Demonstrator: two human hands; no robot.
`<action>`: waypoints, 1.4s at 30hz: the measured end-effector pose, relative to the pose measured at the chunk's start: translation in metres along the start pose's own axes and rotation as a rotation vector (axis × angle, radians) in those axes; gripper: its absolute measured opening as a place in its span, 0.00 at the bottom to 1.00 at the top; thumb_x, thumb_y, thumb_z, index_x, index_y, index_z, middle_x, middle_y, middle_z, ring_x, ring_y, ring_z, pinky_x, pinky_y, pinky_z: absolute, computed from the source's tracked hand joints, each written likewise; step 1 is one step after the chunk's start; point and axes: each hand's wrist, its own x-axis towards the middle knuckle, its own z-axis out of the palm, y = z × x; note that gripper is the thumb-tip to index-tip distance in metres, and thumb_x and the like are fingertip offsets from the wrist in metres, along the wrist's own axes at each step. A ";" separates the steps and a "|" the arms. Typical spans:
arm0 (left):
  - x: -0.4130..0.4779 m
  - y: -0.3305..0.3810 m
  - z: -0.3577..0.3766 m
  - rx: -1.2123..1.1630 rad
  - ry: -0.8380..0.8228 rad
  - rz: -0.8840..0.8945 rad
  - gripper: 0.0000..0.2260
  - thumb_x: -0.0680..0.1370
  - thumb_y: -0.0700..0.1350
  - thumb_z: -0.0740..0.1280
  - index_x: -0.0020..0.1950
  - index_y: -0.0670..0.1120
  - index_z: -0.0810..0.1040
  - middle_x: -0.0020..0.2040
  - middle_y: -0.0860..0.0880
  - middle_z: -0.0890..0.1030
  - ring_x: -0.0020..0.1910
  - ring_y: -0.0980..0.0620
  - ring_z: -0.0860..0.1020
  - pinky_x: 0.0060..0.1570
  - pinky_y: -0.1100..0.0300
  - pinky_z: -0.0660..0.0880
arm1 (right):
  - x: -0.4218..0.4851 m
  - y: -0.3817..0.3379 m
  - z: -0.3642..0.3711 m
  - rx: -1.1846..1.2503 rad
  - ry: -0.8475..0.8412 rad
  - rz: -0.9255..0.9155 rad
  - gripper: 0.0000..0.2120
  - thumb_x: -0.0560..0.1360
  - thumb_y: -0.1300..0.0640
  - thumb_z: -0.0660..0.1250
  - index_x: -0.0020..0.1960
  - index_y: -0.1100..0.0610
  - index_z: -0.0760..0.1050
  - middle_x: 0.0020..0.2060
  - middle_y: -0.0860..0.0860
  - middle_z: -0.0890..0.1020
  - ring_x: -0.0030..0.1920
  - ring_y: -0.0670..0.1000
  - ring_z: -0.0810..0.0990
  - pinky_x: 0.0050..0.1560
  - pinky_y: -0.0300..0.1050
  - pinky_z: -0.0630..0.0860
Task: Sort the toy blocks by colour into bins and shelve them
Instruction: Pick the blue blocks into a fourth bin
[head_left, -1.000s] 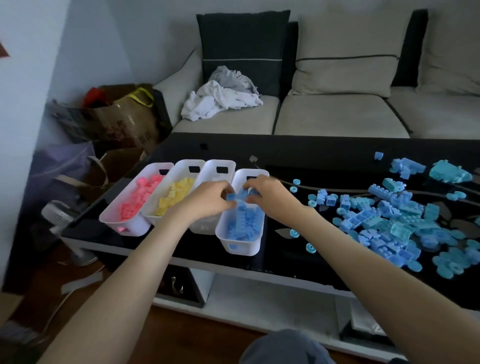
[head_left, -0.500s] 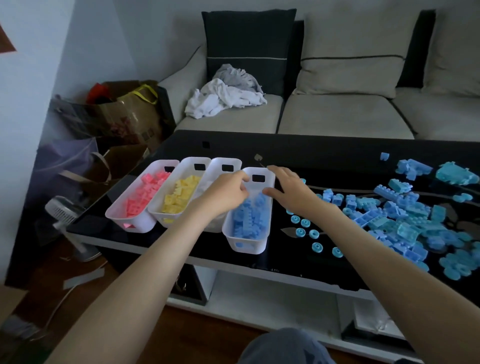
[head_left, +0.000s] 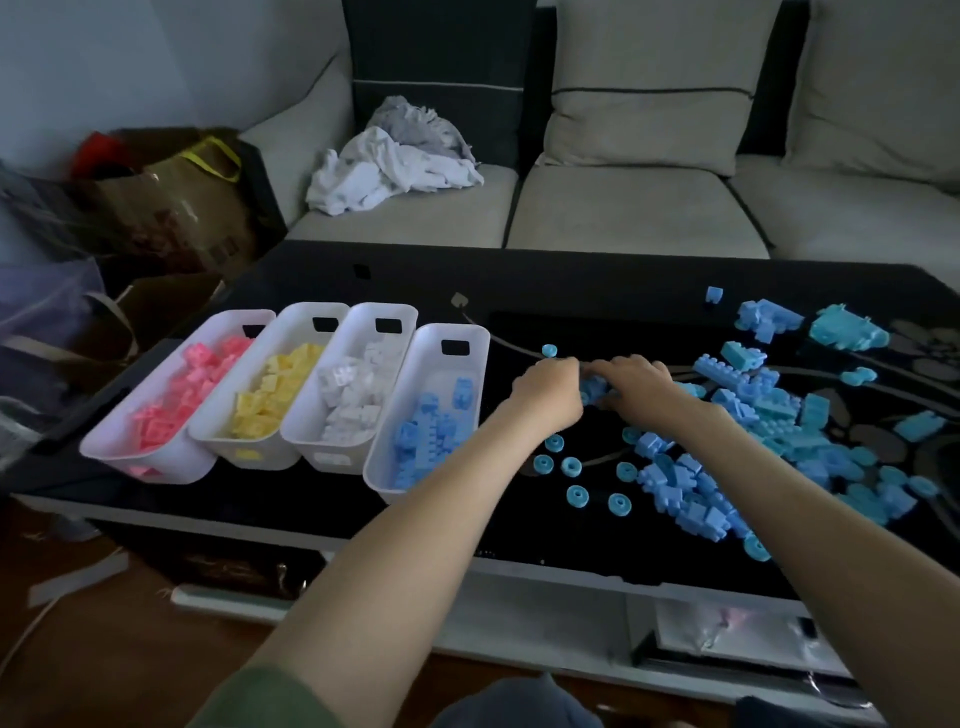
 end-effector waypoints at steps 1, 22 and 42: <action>0.005 0.002 0.005 -0.008 0.017 -0.052 0.17 0.78 0.43 0.64 0.66 0.44 0.69 0.62 0.43 0.73 0.60 0.43 0.73 0.56 0.50 0.70 | 0.001 0.001 0.000 0.033 0.004 -0.015 0.22 0.78 0.55 0.62 0.70 0.48 0.63 0.62 0.53 0.72 0.65 0.55 0.67 0.64 0.51 0.62; -0.033 0.008 -0.018 -0.061 0.355 -0.020 0.08 0.79 0.48 0.61 0.57 0.52 0.75 0.53 0.52 0.75 0.54 0.50 0.73 0.49 0.54 0.56 | -0.009 -0.009 -0.003 0.306 0.146 -0.005 0.08 0.75 0.61 0.63 0.54 0.53 0.70 0.43 0.50 0.77 0.50 0.55 0.77 0.53 0.50 0.73; -0.122 -0.078 -0.056 0.081 0.264 -0.358 0.19 0.80 0.46 0.59 0.72 0.52 0.63 0.66 0.48 0.72 0.66 0.45 0.68 0.65 0.47 0.60 | -0.034 -0.135 -0.019 0.602 0.078 -0.280 0.31 0.77 0.58 0.64 0.75 0.49 0.54 0.67 0.54 0.71 0.65 0.52 0.72 0.60 0.42 0.69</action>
